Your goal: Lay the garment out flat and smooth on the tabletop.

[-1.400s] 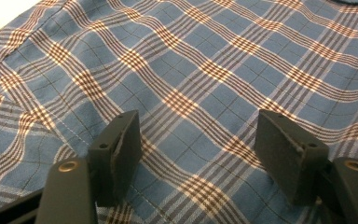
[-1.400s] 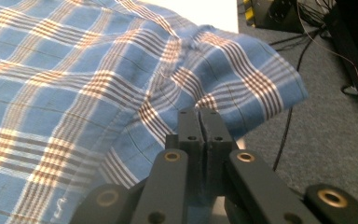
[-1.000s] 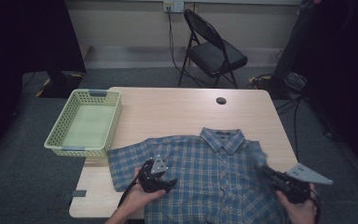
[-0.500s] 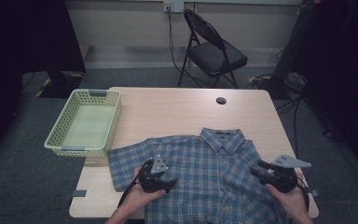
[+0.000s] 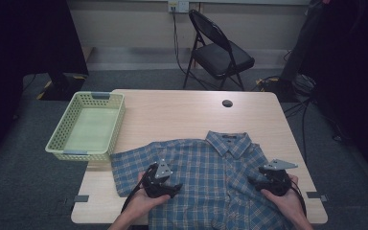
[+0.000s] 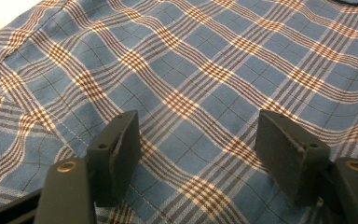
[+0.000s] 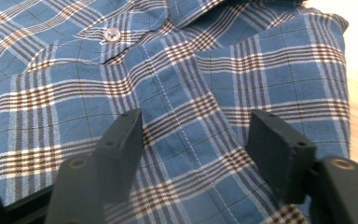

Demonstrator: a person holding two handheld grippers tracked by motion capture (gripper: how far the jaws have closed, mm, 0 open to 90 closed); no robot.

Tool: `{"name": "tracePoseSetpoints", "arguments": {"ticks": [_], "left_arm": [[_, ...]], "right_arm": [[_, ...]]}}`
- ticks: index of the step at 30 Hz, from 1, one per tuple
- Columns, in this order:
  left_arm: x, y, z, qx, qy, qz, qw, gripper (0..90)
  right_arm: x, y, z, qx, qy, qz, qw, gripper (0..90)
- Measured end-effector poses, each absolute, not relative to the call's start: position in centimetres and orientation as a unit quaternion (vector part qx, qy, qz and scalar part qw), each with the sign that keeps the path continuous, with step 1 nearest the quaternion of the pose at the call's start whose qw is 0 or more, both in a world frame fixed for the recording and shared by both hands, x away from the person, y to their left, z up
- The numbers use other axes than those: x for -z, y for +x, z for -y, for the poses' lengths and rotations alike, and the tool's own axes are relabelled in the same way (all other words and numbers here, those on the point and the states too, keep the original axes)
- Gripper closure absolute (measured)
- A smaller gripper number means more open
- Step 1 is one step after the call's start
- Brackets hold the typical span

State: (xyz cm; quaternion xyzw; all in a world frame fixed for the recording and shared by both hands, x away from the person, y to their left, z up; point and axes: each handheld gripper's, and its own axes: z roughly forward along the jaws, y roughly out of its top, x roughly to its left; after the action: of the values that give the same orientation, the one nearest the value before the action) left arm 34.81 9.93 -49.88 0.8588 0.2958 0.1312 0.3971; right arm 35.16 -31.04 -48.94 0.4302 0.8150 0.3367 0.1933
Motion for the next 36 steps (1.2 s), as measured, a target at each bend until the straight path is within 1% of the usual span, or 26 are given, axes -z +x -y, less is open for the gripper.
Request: {"name": "tracePoseSetpoints", "arguments": {"ticks": [1, 2, 3, 4, 5, 6, 8, 10, 15, 23, 26, 30, 36], "left_arm": [[49.9, 34.8, -9.9, -0.131, 0.859, -0.296, 0.397, 30.3], [49.9, 34.8, -9.9, -0.131, 0.859, -0.296, 0.397, 30.2], [49.9, 34.8, -9.9, -0.131, 0.859, -0.296, 0.397, 30.1], [49.9, 34.8, -9.9, -0.131, 0.859, -0.296, 0.397, 30.1], [49.9, 34.8, -9.9, -0.131, 0.859, -0.296, 0.397, 30.1], [49.9, 34.8, -9.9, -0.131, 0.859, -0.296, 0.397, 30.1], [49.9, 34.8, -9.9, -0.131, 0.859, -0.296, 0.397, 30.0], [49.9, 34.8, -9.9, -0.131, 0.859, -0.296, 0.397, 30.0], [49.9, 34.9, -9.9, -0.131, 0.859, -0.296, 0.397, 29.8], [49.9, 34.9, -9.9, -0.131, 0.859, -0.296, 0.397, 29.8], [49.9, 34.9, -9.9, -0.131, 0.858, -0.297, 0.398, 29.7], [49.9, 34.9, -9.9, -0.131, 0.858, -0.297, 0.398, 29.5], [49.9, 34.9, -9.9, -0.132, 0.858, -0.298, 0.397, 29.2]], "right_arm": [[48.9, 35.1, 31.0, -0.338, 0.429, -0.815, 0.194, 44.7], [48.9, 35.0, 31.0, -0.34, 0.425, -0.815, 0.199, 54.0], [48.8, 34.9, 31.0, -0.341, 0.422, -0.816, 0.2, 59.2], [48.8, 34.8, 30.8, -0.342, 0.418, -0.818, 0.2, 67.0], [48.7, 34.7, 30.8, -0.342, 0.413, -0.82, 0.2, 72.5], [48.7, 34.6, 30.6, -0.34, 0.412, -0.82, 0.205, 76.6], [48.5, 34.5, 30.6, -0.339, 0.413, -0.819, 0.208, 81.1], [48.3, 34.4, 30.8, -0.347, 0.418, -0.813, 0.208, 82.6], [47.3, 34.1, 31.4, -0.369, 0.429, -0.797, 0.212, 82.2], [45.3, 33.3, 33.4, -0.396, 0.454, -0.762, 0.238, 82.2], [44.2, 32.8, 34.6, -0.407, 0.466, -0.745, 0.252, 82.4], [42.8, 31.9, 36.8, -0.406, 0.485, -0.721, 0.282, 82.4], [42.5, 30.5, 40.3, -0.39, 0.524, -0.692, 0.309, 82.7]]}}
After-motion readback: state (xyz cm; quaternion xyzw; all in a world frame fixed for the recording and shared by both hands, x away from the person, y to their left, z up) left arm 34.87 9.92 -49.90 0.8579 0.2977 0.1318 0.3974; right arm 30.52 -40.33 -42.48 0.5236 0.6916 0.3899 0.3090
